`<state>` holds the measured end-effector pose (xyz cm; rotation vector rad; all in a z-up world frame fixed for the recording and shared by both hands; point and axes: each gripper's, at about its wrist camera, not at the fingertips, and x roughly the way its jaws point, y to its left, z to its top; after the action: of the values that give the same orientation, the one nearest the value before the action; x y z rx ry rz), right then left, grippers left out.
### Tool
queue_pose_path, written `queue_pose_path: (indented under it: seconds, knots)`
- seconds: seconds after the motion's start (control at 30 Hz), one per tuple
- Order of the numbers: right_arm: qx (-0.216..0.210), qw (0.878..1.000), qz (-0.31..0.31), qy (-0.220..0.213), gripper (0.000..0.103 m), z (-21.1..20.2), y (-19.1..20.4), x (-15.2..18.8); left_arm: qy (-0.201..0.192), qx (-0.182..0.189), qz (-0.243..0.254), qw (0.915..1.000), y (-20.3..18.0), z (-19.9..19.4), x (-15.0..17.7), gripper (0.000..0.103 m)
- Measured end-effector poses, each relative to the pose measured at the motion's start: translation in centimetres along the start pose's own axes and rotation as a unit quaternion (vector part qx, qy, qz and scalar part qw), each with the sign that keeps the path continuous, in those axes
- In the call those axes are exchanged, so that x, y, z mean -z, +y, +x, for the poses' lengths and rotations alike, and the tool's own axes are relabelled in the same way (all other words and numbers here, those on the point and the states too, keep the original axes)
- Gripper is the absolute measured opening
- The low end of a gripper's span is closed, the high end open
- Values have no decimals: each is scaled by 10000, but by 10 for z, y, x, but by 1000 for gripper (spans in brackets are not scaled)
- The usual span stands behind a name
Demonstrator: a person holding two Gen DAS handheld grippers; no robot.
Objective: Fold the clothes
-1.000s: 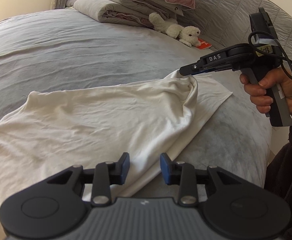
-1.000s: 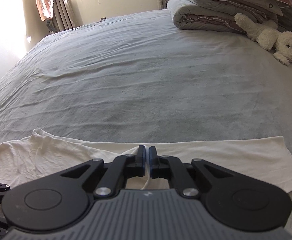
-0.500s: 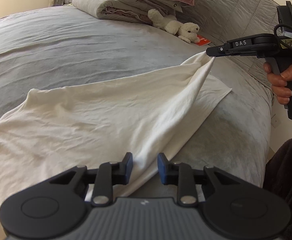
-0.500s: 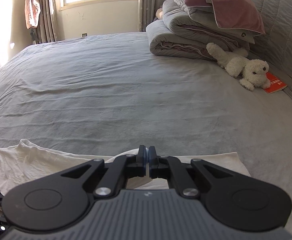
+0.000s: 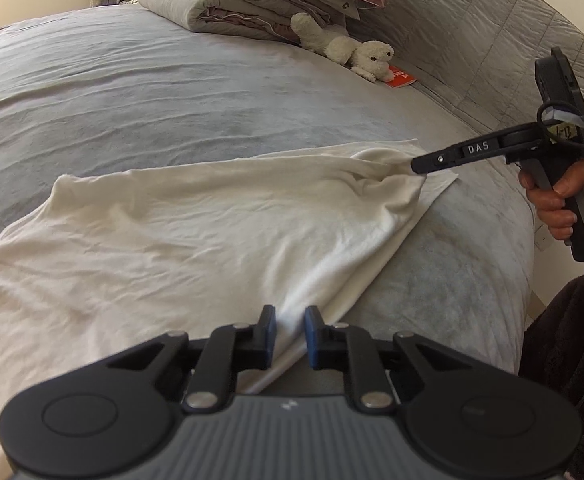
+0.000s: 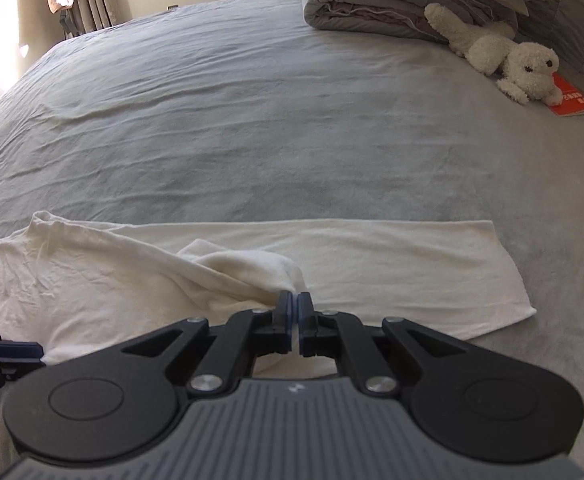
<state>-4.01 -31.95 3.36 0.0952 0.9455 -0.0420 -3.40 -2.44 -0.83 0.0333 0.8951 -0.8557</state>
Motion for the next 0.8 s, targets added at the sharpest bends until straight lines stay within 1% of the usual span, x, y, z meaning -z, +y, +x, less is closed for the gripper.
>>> queue_pose_path:
  seconds: [0.07,0.1,0.13,0.2,0.27,0.3,0.33,0.4,0.47,0.57,0.7,0.8]
  knots:
    - [-156,9997,103,187,7,4,-6,9,-28,10,-45,10000,0,-1,-1,16]
    - [-231,9994,159,216,10,3,-9,12,-59,7,-78,10000,-1,-2,-2,16]
    - [-303,9991,211,209,13,1,-12,13,-90,4,-110,9999,-1,-2,-3,17]
    - [-489,9980,374,128,15,-6,-20,14,-167,-2,-192,9997,-2,-4,-6,21]
    - [-690,9958,602,28,30,-13,-30,12,-307,22,-297,9991,-4,-8,-10,24]
    - [-775,9946,692,-38,43,-15,-34,11,-385,51,-336,9987,-6,-10,-12,27]
    - [-844,9935,757,-122,48,-17,-38,9,-469,62,-363,9982,-9,-11,-15,30]
    - [-965,9910,884,-292,48,-19,-45,5,-625,-20,-287,9976,-18,-12,-22,34]
    - [-1107,9877,1021,-410,48,-15,-51,-1,-701,-161,-92,9974,-29,-9,-30,36]
    - [-1451,9818,1173,-351,48,1,-54,-11,-743,-329,5,9967,-37,4,-38,40]
    - [-1714,9814,820,-262,48,22,-36,-30,-685,-429,49,9967,-40,22,-42,40]
    - [-1690,9844,419,-235,48,34,-17,-40,-716,-462,18,9964,-38,32,-42,40]
